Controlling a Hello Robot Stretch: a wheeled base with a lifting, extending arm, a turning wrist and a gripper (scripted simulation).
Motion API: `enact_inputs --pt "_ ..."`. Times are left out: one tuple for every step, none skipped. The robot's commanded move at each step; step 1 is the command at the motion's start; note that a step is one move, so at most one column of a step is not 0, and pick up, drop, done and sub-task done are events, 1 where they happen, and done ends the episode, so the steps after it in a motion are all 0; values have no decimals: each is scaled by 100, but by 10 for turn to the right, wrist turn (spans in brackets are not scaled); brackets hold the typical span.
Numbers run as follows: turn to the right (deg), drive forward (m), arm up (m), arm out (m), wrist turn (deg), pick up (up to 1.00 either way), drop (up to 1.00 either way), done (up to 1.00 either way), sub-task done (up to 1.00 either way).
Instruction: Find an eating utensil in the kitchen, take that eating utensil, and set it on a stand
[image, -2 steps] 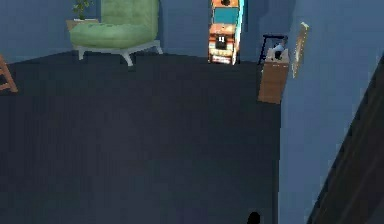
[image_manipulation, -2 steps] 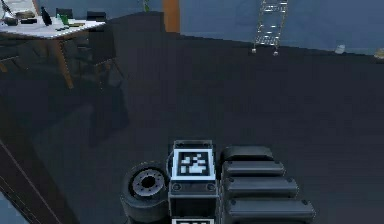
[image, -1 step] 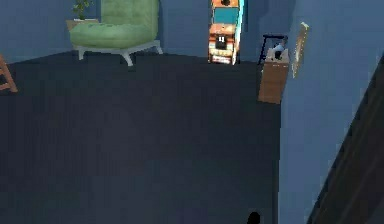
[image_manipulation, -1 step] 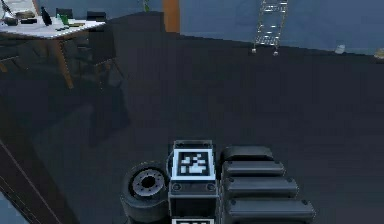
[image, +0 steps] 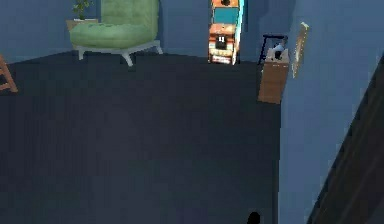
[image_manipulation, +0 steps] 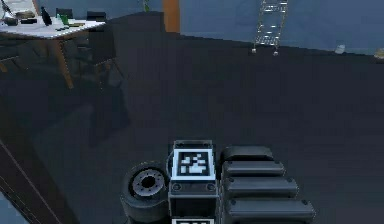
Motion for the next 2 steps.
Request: enact_inputs --pt "-450 0 0 0 0 0 0 0 0" --pt "-390 0 0 0 0 0 0 0 0"
